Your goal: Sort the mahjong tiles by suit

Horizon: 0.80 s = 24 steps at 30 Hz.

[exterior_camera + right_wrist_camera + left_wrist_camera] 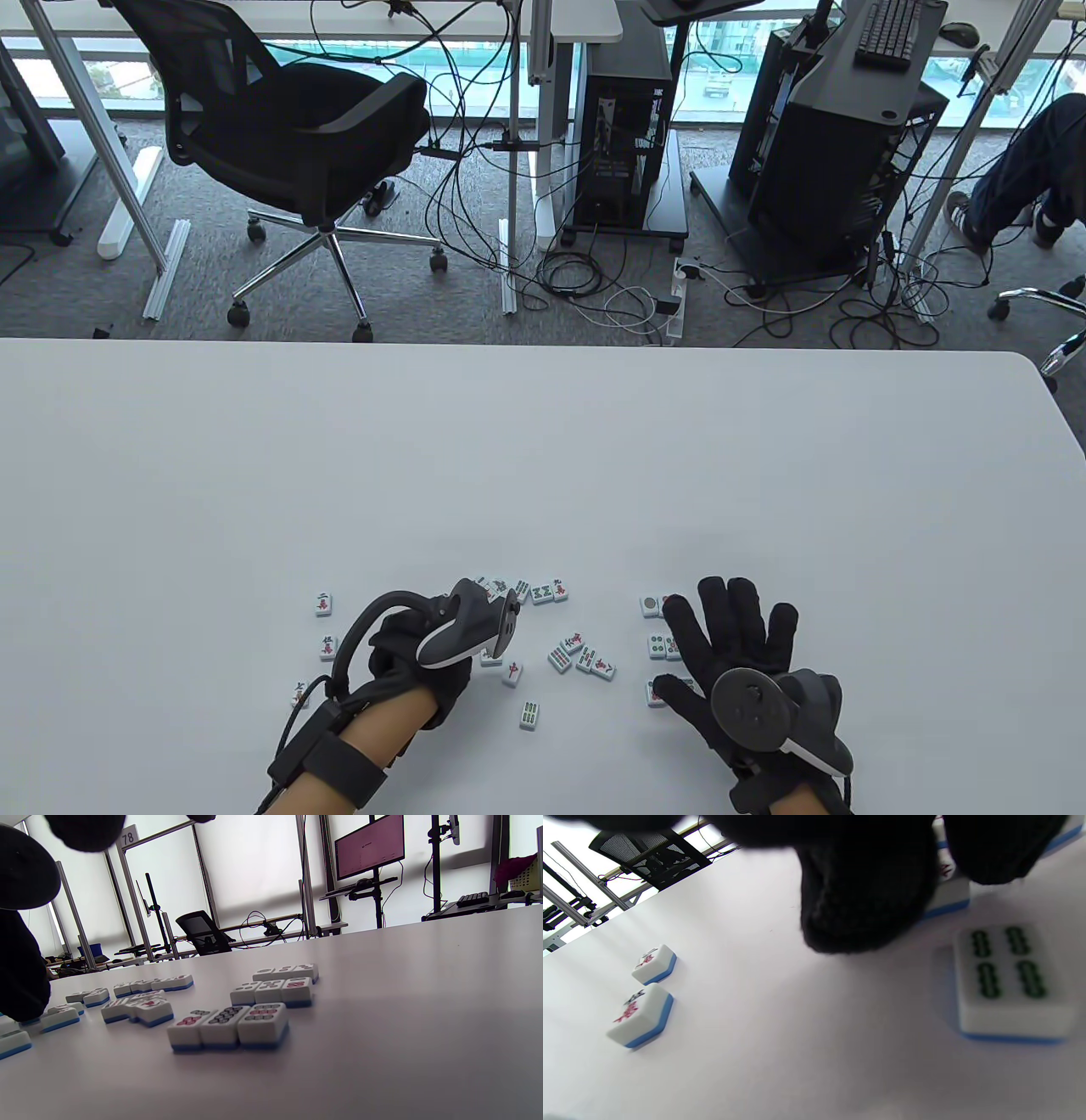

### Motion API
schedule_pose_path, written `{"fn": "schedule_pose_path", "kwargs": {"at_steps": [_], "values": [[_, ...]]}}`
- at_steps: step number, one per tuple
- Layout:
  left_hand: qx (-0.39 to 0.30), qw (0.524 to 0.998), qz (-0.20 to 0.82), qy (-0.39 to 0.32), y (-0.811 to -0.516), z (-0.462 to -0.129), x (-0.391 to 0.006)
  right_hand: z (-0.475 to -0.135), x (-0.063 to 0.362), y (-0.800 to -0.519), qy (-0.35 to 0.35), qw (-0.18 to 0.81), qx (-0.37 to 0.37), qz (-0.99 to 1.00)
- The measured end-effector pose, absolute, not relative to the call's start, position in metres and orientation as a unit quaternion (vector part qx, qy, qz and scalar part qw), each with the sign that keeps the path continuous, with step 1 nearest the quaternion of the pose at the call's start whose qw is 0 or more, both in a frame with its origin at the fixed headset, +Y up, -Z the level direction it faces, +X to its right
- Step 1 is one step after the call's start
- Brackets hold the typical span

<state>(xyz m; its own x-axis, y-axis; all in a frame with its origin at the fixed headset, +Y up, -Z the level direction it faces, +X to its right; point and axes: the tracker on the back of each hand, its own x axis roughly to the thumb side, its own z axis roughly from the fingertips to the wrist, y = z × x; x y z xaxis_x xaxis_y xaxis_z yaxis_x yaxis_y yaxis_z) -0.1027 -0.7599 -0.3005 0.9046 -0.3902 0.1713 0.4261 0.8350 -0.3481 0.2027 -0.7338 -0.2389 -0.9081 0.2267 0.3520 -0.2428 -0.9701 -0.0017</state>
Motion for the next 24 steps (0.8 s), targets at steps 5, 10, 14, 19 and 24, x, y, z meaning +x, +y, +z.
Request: {"fn": "schedule_pose_path", "kwargs": {"at_steps": [5, 10, 14, 19, 24], "values": [[-0.183, 0.956, -0.22, -0.057, -0.762, -0.297, -0.101, -0.239, 0.202, -0.734, -0.022, 0.118, 0.178, 0.977], [-0.174, 0.965, -0.181, -0.077, -0.763, -0.298, -0.102, -0.239, 0.202, -0.734, -0.023, 0.117, 0.179, 0.977], [-0.107, 0.974, -0.154, -0.125, -0.754, -0.295, -0.112, -0.238, 0.202, -0.734, -0.024, 0.116, 0.18, 0.976], [-0.031, 0.977, -0.137, -0.163, -0.724, -0.294, -0.148, -0.24, 0.203, -0.735, -0.022, 0.117, 0.177, 0.977], [-0.024, 0.977, -0.161, -0.138, -0.704, -0.304, -0.193, -0.239, 0.203, -0.736, -0.022, 0.115, 0.176, 0.977]]}}
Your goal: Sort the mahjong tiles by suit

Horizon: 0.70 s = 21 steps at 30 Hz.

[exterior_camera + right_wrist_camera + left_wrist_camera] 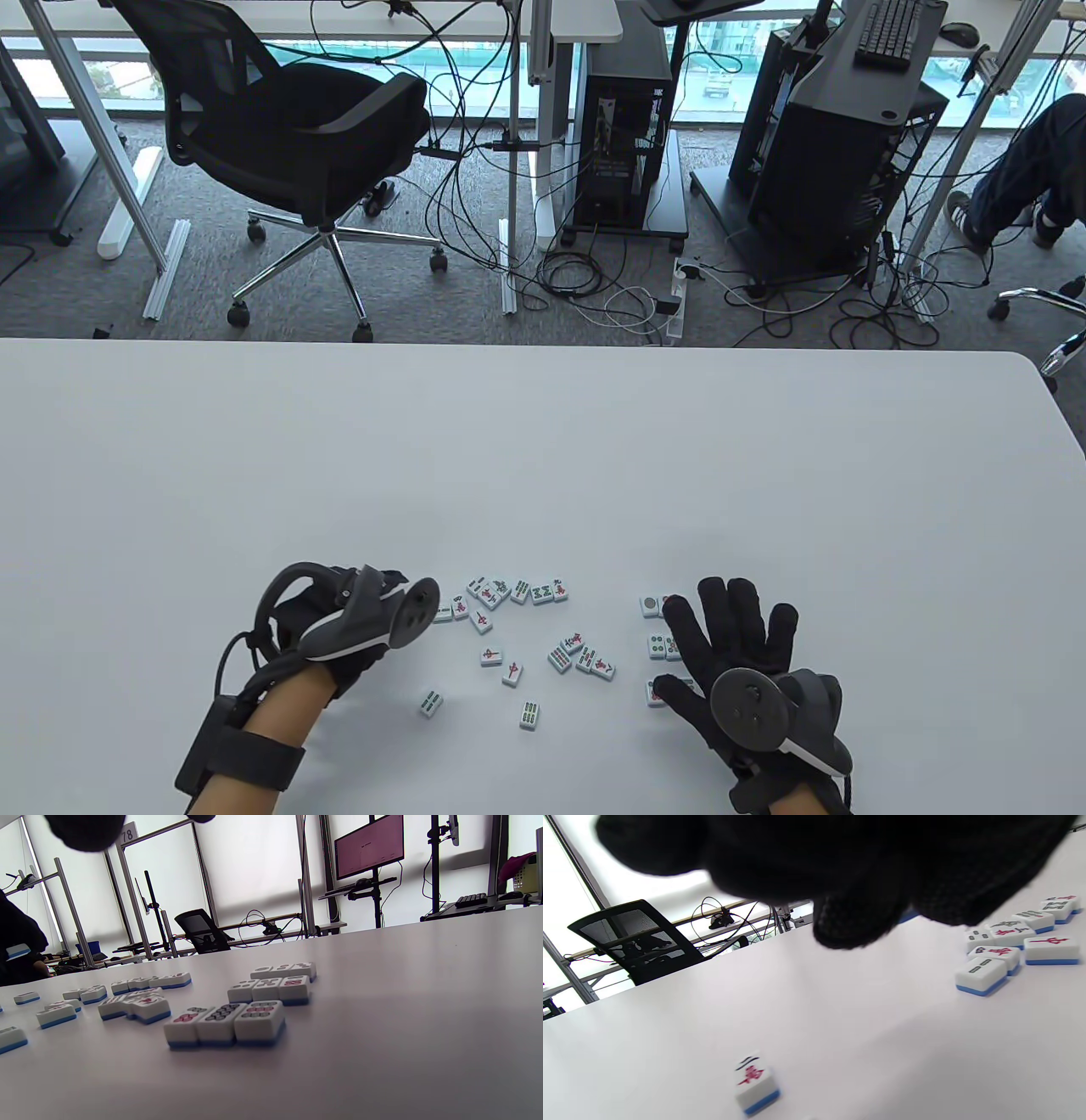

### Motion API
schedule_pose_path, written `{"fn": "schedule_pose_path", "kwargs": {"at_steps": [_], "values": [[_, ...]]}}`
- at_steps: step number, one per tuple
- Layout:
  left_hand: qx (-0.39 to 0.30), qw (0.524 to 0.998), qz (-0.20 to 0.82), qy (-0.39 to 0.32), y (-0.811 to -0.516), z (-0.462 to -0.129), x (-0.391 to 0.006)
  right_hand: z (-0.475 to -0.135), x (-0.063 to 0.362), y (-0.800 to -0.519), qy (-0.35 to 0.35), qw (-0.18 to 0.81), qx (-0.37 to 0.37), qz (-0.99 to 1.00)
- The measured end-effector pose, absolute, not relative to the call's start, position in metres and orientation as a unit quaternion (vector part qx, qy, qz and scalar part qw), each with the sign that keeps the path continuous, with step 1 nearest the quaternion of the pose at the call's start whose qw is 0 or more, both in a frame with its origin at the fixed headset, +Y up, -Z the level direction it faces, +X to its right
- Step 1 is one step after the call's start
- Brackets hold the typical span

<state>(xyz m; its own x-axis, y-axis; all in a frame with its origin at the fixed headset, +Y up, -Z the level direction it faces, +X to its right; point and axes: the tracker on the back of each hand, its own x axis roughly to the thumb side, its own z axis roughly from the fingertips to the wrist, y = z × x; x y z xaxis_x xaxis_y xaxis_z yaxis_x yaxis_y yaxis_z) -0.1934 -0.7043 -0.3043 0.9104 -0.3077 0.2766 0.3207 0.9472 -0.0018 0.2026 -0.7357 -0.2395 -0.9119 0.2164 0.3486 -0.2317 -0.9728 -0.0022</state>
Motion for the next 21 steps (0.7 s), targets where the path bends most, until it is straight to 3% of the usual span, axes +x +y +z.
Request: {"fn": "schedule_pose_path", "kwargs": {"at_steps": [10, 21], "values": [[-0.083, 0.973, -0.207, -0.055, -0.739, -0.322, -0.255, -0.24, 0.203, -0.739, -0.012, 0.108, 0.171, 0.979], [-0.131, 0.978, -0.164, -0.013, -0.766, -0.335, -0.271, -0.241, 0.204, -0.738, -0.008, 0.107, 0.167, 0.98]]}}
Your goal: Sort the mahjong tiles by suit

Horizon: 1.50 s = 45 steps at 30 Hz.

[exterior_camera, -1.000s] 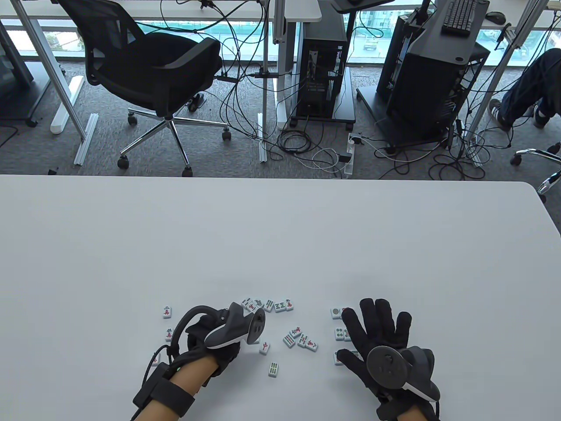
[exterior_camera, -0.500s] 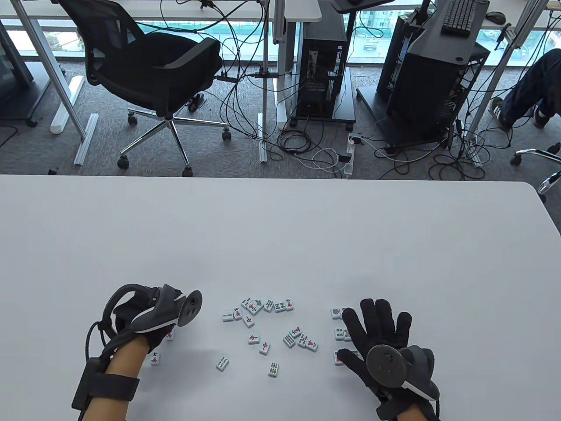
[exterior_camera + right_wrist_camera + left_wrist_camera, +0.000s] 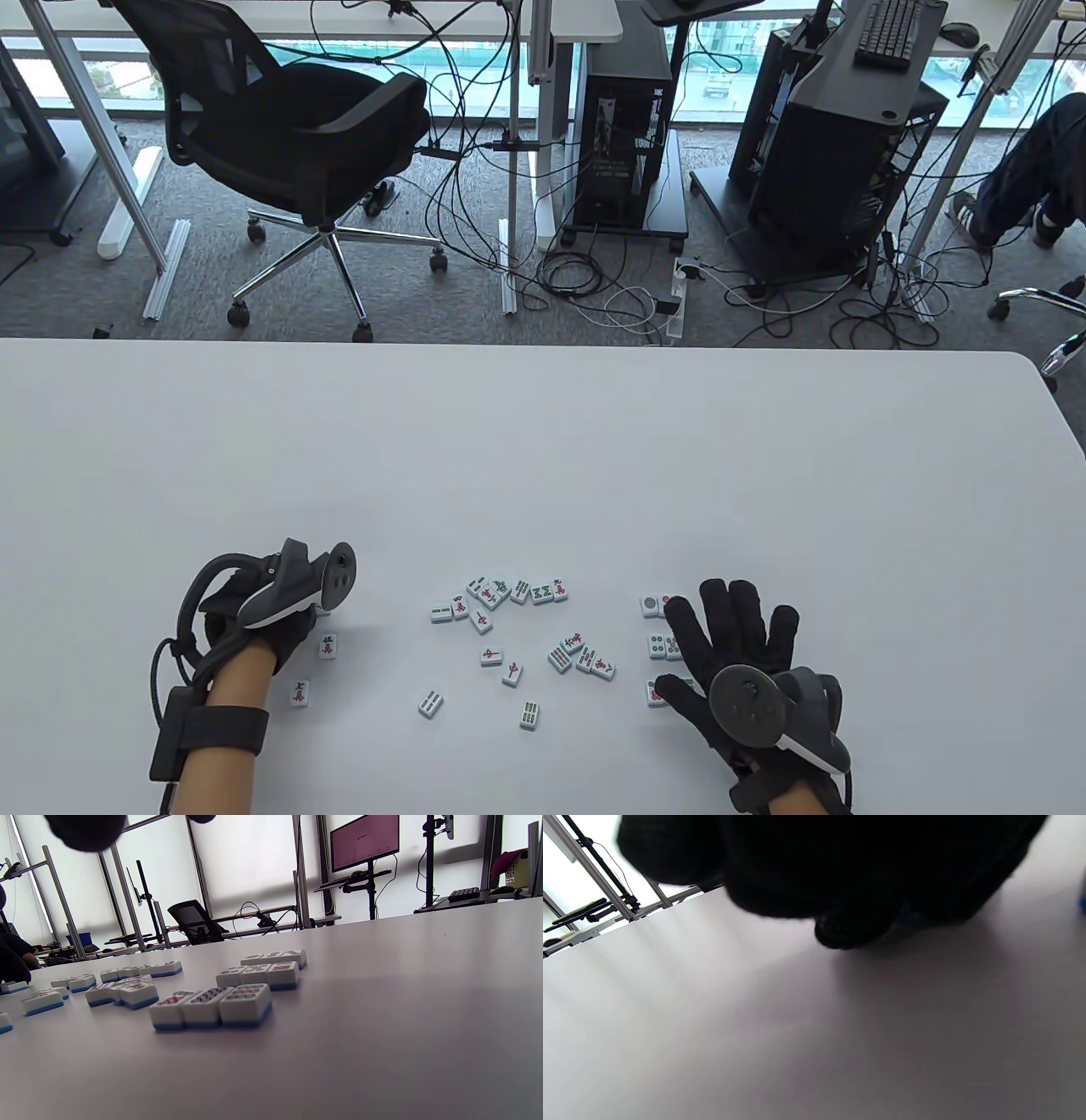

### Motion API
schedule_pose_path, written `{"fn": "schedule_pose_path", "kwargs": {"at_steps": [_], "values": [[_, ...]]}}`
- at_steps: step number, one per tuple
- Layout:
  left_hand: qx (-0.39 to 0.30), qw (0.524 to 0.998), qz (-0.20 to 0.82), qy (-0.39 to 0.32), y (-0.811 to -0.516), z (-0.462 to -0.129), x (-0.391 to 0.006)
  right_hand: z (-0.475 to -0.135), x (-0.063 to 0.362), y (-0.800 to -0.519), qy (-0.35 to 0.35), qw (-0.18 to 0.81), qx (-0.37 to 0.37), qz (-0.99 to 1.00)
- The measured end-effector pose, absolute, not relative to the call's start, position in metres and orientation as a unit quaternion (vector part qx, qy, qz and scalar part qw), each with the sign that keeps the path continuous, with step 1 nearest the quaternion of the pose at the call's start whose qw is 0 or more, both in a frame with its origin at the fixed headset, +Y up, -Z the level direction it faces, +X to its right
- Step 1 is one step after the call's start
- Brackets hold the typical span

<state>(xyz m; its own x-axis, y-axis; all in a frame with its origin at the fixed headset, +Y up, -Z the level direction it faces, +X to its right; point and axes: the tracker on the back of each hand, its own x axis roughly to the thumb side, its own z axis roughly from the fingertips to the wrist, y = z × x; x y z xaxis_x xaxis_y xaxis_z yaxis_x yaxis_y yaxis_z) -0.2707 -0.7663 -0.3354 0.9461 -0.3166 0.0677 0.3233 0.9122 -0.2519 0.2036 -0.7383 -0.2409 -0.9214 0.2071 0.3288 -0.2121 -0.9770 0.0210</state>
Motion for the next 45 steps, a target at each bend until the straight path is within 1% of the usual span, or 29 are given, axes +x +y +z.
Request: {"fn": "schedule_pose_path", "kwargs": {"at_steps": [4, 9, 11, 14, 16, 21, 25, 29, 31, 35, 38, 42, 45], "values": [[-0.139, 0.98, -0.144, -0.01, -0.763, -0.332, -0.275, -0.241, 0.204, -0.739, -0.004, 0.108, 0.166, 0.98], [-0.123, 0.983, -0.136, -0.003, -0.746, -0.33, -0.273, -0.242, 0.204, -0.739, -0.004, 0.11, 0.166, 0.98], [-0.114, 0.984, -0.139, -0.009, -0.738, -0.33, -0.264, -0.242, 0.204, -0.739, -0.003, 0.113, 0.166, 0.98], [-0.099, 0.984, -0.146, -0.037, -0.729, -0.331, -0.243, -0.242, 0.204, -0.739, -0.003, 0.114, 0.167, 0.979], [-0.082, 0.983, -0.15, -0.065, -0.725, -0.333, -0.222, -0.242, 0.204, -0.739, -0.004, 0.116, 0.168, 0.979], [-0.056, 0.977, -0.165, -0.119, -0.726, -0.338, -0.168, -0.242, 0.204, -0.739, -0.004, 0.117, 0.169, 0.979], [-0.035, 0.972, -0.192, -0.127, -0.731, -0.348, -0.136, -0.242, 0.204, -0.739, -0.005, 0.12, 0.17, 0.978], [-0.063, 0.966, -0.217, -0.127, -0.741, -0.358, -0.117, -0.242, 0.204, -0.739, -0.007, 0.126, 0.173, 0.977], [-0.078, 0.964, -0.221, -0.127, -0.746, -0.36, -0.113, -0.242, 0.204, -0.739, -0.007, 0.128, 0.174, 0.976], [-0.082, 0.962, -0.232, -0.122, -0.754, -0.365, -0.113, -0.242, 0.205, -0.74, -0.005, 0.127, 0.174, 0.976], [-0.063, 0.97, -0.21, -0.105, -0.755, -0.371, -0.118, -0.243, 0.205, -0.74, -0.003, 0.129, 0.174, 0.976], [-0.041, 0.972, -0.221, -0.067, -0.757, -0.38, -0.129, -0.243, 0.205, -0.74, -0.001, 0.126, 0.172, 0.977], [-0.052, 0.978, -0.194, -0.058, -0.757, -0.383, -0.137, -0.243, 0.206, -0.74, 0.001, 0.125, 0.171, 0.977]]}}
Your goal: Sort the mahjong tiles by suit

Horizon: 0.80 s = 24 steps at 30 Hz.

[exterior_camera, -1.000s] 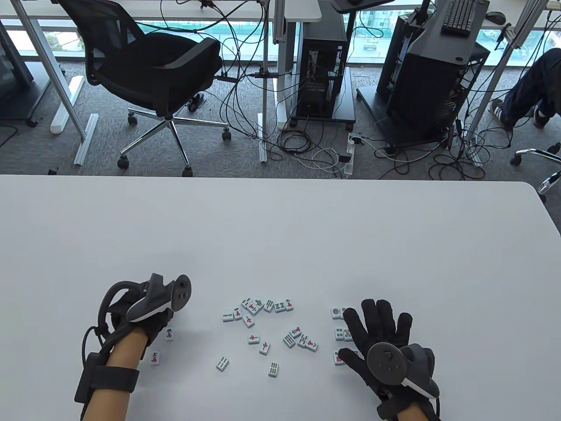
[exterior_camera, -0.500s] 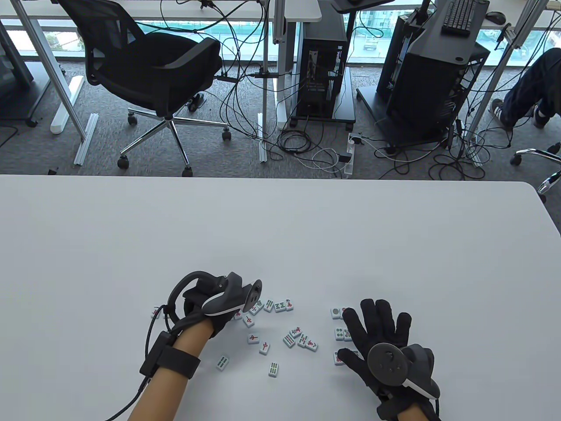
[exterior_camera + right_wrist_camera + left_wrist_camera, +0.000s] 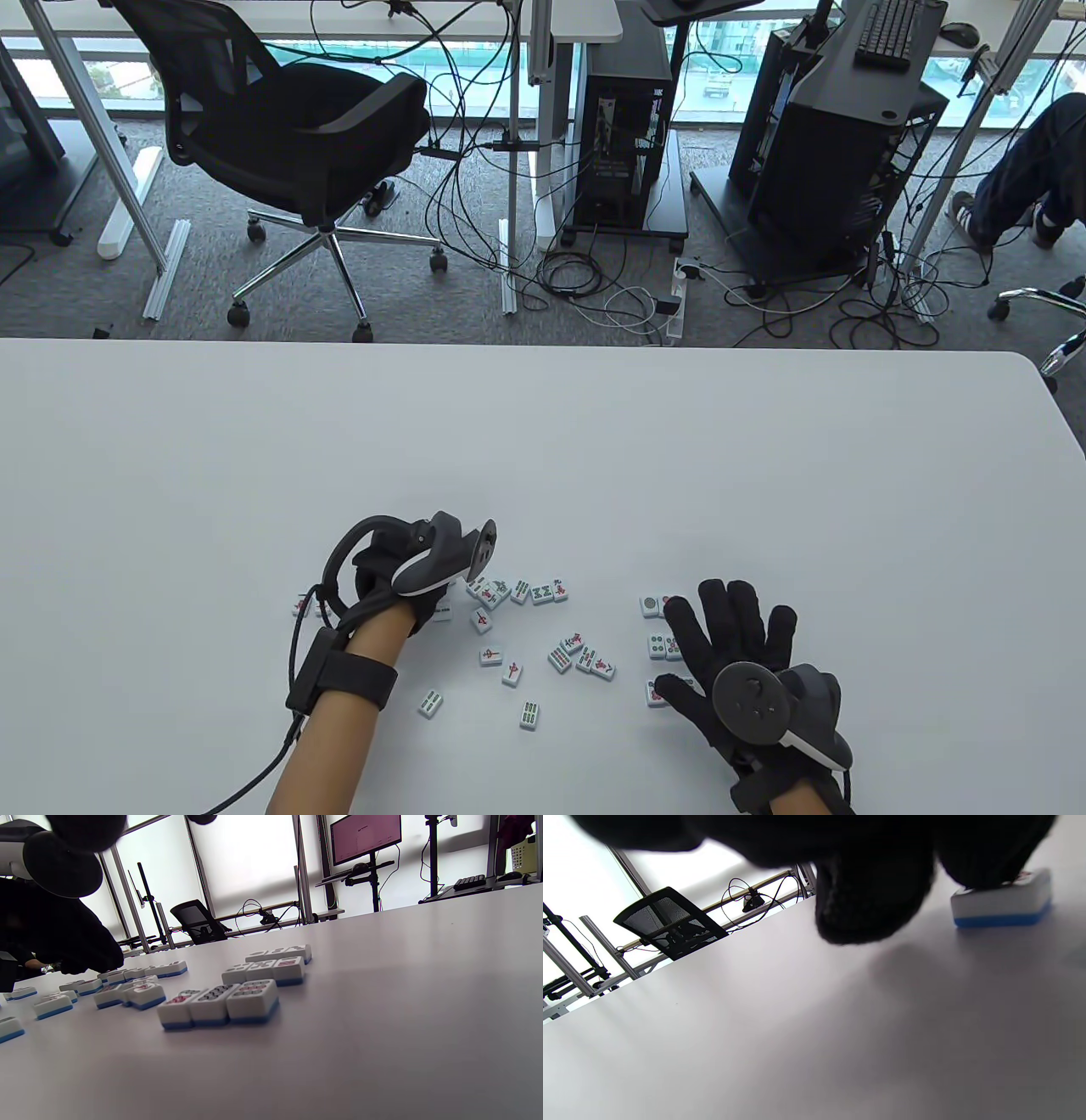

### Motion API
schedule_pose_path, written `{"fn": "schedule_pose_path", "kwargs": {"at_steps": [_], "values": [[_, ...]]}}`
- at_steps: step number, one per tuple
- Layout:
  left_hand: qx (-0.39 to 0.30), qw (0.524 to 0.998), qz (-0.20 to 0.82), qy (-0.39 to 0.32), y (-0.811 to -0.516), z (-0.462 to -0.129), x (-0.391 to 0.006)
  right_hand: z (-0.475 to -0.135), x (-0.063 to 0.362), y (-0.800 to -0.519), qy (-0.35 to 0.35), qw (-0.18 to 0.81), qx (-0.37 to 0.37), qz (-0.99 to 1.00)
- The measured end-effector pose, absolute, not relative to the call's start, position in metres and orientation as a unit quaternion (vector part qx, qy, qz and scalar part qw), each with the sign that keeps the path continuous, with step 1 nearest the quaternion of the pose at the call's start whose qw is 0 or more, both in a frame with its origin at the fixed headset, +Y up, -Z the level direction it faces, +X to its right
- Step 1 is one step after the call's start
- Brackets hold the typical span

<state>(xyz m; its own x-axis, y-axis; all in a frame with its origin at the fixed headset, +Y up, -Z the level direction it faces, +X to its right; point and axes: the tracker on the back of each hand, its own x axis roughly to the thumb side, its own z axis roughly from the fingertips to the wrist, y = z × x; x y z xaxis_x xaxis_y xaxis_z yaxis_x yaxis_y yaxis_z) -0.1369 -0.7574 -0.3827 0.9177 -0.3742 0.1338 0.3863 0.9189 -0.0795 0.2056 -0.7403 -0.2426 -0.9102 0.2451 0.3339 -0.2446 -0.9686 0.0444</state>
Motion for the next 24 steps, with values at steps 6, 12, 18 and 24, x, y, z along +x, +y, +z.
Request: {"fn": "schedule_pose_path", "kwargs": {"at_steps": [6, 12, 18, 24], "values": [[-0.088, 0.979, -0.168, -0.072, -0.755, -0.379, -0.136, -0.243, 0.205, -0.741, 0.005, 0.127, 0.174, 0.977], [-0.098, 0.974, -0.187, -0.08, -0.766, -0.381, -0.126, -0.243, 0.205, -0.741, 0.004, 0.125, 0.173, 0.977], [-0.115, 0.978, -0.155, -0.082, -0.764, -0.382, -0.129, -0.244, 0.206, -0.742, 0.005, 0.125, 0.172, 0.977], [-0.073, 0.988, -0.102, -0.088, -0.73, -0.367, -0.162, -0.244, 0.205, -0.741, 0.003, 0.127, 0.172, 0.977]]}}
